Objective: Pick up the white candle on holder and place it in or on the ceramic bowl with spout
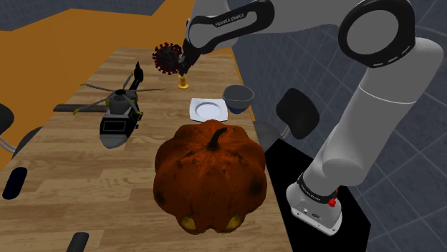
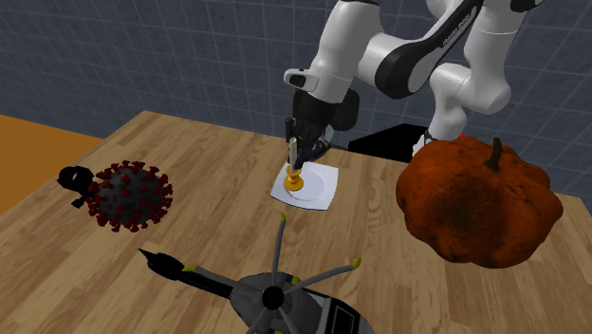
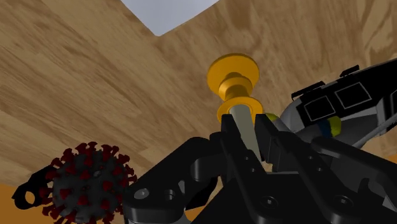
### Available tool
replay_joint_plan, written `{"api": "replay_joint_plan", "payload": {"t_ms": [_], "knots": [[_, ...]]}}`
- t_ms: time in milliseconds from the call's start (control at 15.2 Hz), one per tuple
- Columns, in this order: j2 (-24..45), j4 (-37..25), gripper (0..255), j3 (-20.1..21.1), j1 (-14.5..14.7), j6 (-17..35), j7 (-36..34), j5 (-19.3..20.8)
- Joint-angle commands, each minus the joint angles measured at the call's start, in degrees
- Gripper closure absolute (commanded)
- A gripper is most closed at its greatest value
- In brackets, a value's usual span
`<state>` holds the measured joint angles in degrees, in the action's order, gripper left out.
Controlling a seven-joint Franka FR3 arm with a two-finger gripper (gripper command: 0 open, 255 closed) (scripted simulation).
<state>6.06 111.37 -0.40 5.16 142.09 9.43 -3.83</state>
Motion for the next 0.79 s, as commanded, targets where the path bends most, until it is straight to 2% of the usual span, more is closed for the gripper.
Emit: {"api": "replay_joint_plan", "payload": {"t_ms": [0, 330, 726], "knots": [[-0.35, -1.21, 255, 0.03, 0.11, -1.58, -0.38, 0.24], [-1.25, -3.62, 255, -0.01, 0.1, -4.89, -0.63, 0.45], [-10.11, 6.8, 255, -2.73, -2.95, -3.8, 7.27, -2.88]]}}
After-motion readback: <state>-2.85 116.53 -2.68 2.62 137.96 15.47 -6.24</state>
